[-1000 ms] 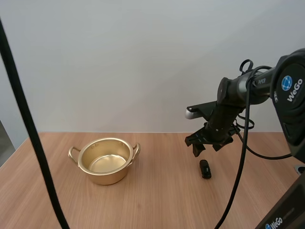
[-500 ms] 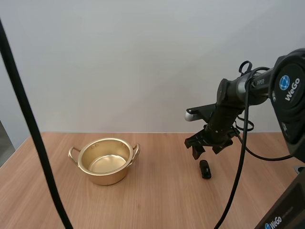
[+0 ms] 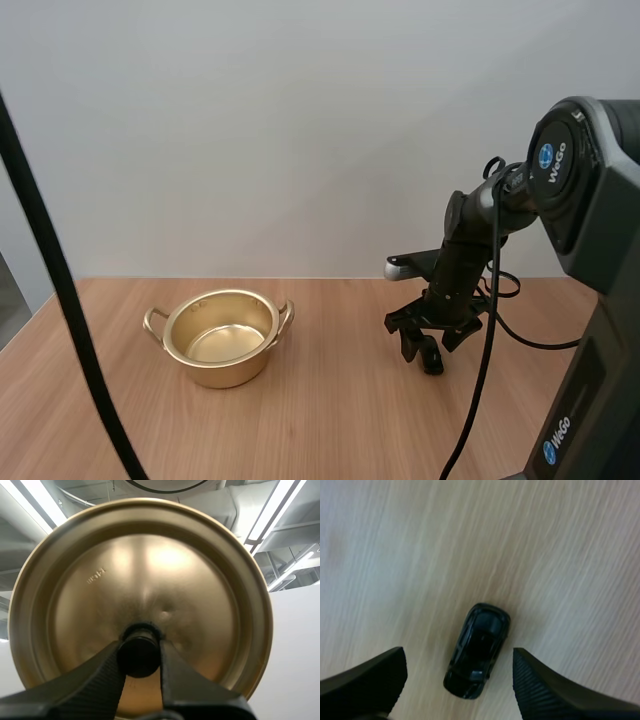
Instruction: Open the pot, put the car inside, and close it
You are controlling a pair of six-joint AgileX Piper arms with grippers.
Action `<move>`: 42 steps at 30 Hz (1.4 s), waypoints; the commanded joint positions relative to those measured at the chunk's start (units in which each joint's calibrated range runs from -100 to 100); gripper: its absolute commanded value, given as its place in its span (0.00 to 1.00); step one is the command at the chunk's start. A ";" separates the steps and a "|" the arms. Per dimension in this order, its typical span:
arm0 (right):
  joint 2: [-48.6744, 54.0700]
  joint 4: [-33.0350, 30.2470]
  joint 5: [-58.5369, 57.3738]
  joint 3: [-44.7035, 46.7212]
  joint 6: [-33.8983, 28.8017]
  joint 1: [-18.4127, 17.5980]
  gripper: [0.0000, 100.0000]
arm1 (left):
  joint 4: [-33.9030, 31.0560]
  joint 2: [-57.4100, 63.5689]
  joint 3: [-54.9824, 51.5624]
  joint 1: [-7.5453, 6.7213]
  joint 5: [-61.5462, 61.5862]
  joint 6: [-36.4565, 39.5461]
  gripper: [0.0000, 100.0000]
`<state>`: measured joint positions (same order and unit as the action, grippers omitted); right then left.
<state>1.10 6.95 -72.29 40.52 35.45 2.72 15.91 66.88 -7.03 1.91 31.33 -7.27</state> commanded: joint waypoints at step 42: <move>18.36 19.31 -5.53 -19.17 12.89 -8.01 0.00 | -0.37 -2.27 0.04 0.02 1.28 -1.38 0.00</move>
<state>18.95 26.34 -77.73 23.33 48.33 -2.10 15.53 64.66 -7.03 1.91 33.44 -8.45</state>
